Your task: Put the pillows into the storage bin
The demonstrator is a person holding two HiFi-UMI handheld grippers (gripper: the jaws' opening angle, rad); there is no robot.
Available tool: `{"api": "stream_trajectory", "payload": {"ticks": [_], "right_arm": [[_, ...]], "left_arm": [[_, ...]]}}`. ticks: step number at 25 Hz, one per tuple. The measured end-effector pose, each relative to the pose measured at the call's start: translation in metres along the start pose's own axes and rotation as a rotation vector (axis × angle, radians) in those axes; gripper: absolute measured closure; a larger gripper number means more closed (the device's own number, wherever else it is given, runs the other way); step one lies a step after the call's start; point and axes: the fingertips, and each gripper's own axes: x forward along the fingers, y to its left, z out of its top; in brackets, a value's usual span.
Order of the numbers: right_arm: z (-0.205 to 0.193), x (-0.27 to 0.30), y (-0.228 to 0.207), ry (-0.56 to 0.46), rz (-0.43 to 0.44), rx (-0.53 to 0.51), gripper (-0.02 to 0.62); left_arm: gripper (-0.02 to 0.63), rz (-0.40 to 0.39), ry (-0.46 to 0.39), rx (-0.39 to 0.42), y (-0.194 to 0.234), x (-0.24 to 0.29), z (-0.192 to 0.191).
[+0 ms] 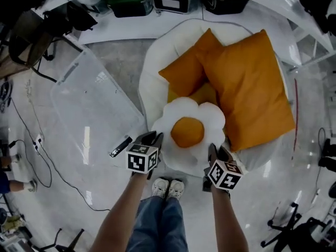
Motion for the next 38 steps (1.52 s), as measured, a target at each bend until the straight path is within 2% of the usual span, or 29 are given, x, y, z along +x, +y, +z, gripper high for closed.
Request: {"api": "stream_trajectory", "payload": {"ticks": [5, 9, 16, 21, 28, 38], "right_arm": [[0.058, -0.014, 0.081, -0.044, 0.113, -0.129, 0.522], [0.076, -0.016, 0.153, -0.048, 0.210, -0.220, 0.521], [0.068, 0.009, 0.288, -0.018, 0.362, -0.354, 0.518], [0.043, 0.038, 0.367, 0.020, 0.426, -0.430, 0.514], [0.006, 0.114, 0.434, 0.073, 0.447, -0.536, 0.508], [-0.049, 0.232, 0.456, 0.154, 0.402, -0.669, 0.489]], "left_arm": [[0.535, 0.100, -0.127, -0.074, 0.035, -0.076, 0.043], [0.535, 0.193, -0.193, -0.120, 0.073, -0.139, 0.053], [0.535, 0.348, -0.282, -0.228, 0.164, -0.233, 0.034], [0.535, 0.425, -0.310, -0.291, 0.228, -0.275, 0.008], [0.534, 0.487, -0.297, -0.358, 0.319, -0.266, -0.027], [0.534, 0.490, -0.194, -0.392, 0.419, -0.184, -0.080]]}}
